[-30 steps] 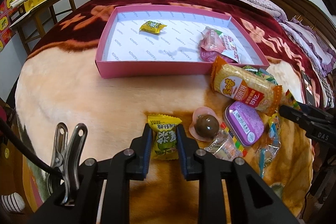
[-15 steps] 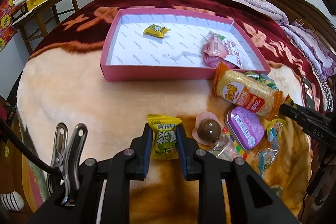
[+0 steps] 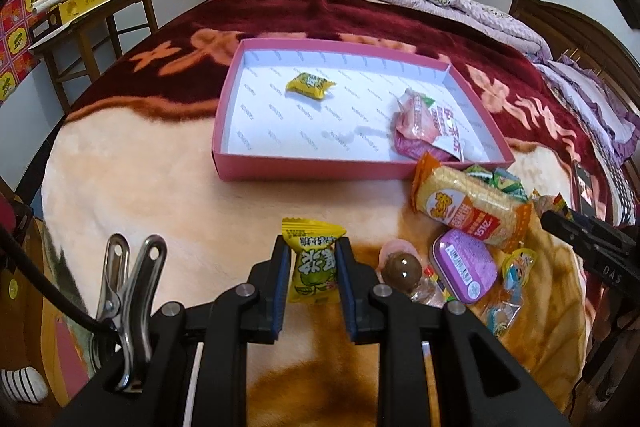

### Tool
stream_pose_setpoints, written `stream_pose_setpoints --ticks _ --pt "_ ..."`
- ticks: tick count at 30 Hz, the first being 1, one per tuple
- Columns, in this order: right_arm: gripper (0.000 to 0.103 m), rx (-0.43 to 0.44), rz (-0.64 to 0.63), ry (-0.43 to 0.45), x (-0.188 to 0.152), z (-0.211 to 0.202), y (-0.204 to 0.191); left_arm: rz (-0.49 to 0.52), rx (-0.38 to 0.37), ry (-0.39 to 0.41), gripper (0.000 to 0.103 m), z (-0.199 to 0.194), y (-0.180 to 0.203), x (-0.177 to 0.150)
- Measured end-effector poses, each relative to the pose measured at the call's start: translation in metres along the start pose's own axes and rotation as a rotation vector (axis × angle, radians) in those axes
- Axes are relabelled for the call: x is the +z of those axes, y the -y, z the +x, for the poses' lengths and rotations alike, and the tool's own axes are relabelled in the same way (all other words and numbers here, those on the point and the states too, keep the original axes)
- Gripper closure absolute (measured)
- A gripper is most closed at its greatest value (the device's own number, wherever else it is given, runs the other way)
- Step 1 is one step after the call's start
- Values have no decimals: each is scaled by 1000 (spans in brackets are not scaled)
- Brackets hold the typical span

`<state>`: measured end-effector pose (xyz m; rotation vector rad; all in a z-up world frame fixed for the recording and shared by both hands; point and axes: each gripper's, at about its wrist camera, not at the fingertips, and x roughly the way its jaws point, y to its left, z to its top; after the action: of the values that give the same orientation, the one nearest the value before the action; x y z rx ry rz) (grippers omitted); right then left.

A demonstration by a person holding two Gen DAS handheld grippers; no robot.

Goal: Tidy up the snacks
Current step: 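Grasp the second yellow candy packet with the left tool while the right tool grasps the gummy pack, then carry the candy packet and gummy pack into the pink box and release both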

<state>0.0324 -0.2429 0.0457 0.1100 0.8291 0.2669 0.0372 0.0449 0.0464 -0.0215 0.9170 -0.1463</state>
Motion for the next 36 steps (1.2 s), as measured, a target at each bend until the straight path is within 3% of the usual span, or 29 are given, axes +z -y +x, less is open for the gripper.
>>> stream_pose_setpoints --ticks 23,36 --pt "60 22 -54 27 23 -3 -17 9 26 81 79 -8 -7 35" --pt "60 26 -80 28 40 6 -24 -5 47 100 79 10 -17 64"
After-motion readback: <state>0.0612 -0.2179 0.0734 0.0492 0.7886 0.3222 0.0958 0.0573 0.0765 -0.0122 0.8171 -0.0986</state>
